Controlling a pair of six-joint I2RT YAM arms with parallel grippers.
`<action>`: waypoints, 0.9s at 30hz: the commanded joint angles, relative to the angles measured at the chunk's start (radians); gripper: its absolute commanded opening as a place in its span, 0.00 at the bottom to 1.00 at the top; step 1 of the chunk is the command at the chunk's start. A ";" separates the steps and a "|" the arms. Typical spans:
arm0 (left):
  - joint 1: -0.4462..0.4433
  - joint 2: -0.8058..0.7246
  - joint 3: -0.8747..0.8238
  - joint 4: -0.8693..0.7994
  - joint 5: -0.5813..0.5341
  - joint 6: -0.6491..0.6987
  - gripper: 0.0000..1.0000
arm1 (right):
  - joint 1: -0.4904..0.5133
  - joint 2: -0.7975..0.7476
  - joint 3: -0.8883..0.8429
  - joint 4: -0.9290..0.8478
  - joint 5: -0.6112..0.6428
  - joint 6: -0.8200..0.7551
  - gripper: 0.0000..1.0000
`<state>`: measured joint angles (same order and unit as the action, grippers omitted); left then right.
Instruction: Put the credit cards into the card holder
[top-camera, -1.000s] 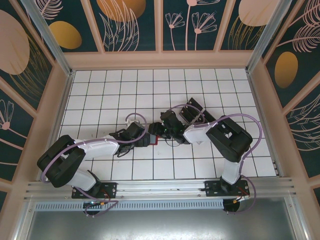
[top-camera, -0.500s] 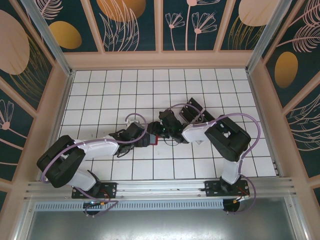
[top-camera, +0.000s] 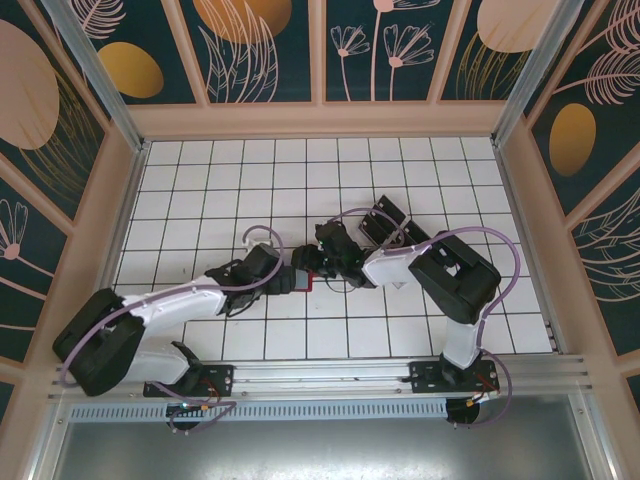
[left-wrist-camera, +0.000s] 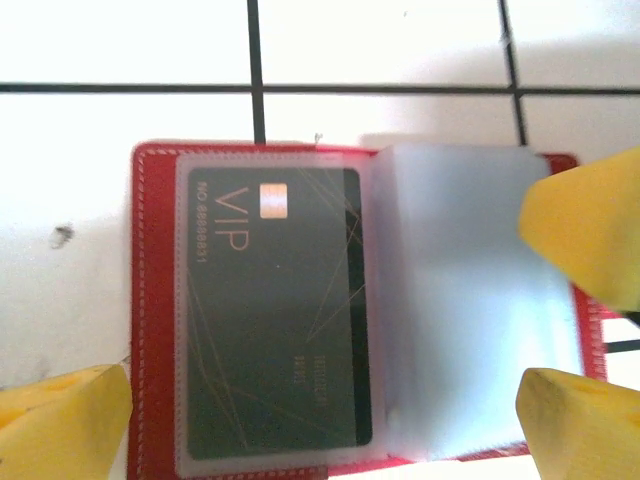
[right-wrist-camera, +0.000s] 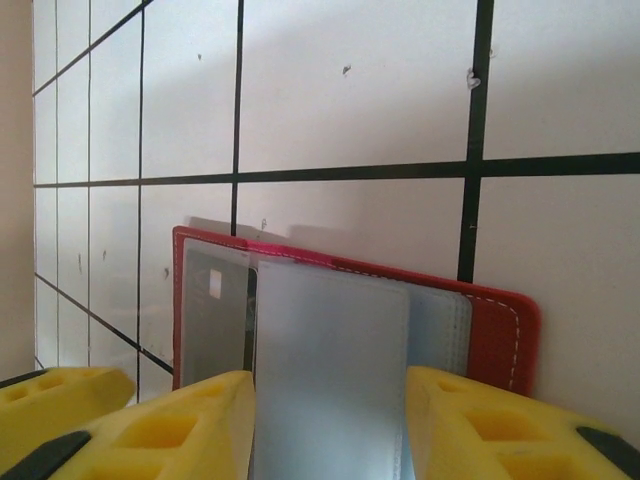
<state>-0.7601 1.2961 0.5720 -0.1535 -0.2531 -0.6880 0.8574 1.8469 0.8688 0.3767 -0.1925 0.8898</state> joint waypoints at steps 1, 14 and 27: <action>0.002 -0.091 0.003 -0.013 -0.052 -0.047 0.98 | 0.015 0.001 0.009 0.024 -0.030 0.010 0.43; 0.034 -0.151 0.056 -0.062 -0.118 -0.077 0.99 | 0.039 -0.008 0.049 0.015 -0.044 0.012 0.43; 0.304 -0.100 0.105 -0.015 0.060 0.036 0.99 | 0.067 -0.042 0.104 -0.064 -0.005 -0.015 0.43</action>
<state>-0.4793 1.1698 0.6567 -0.1818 -0.2474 -0.6918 0.9165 1.8458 0.9478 0.3473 -0.2260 0.8959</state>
